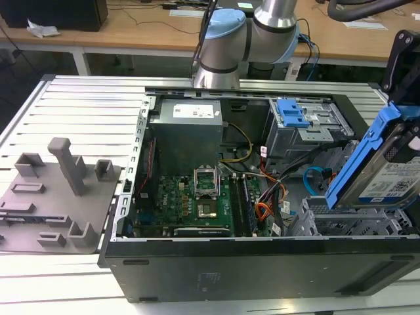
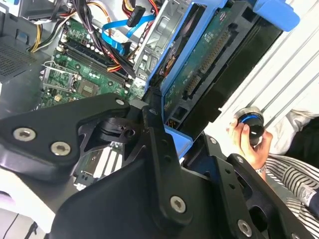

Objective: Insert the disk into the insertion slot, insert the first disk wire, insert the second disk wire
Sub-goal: 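Insert the disk into the insertion slot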

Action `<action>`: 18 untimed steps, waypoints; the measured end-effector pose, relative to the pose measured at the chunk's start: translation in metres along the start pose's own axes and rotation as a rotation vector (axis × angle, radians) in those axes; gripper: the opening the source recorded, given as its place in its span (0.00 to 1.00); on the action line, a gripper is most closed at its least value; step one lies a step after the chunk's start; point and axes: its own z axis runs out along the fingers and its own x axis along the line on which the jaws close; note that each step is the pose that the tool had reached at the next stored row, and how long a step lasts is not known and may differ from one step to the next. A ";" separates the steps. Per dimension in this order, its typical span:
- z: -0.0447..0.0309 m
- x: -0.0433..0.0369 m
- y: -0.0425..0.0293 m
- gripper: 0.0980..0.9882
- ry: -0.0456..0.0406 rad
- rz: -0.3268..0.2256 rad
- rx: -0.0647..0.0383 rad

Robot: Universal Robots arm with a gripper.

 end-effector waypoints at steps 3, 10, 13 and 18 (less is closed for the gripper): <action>0.0019 0.0000 -0.0001 0.30 0.0000 0.000 0.000; 0.0088 -0.0001 -0.0003 0.30 -0.0001 0.000 0.000; 0.0137 -0.0027 0.0028 0.30 0.0000 0.000 0.000; 0.0192 -0.0100 0.0047 0.30 0.0000 0.000 0.000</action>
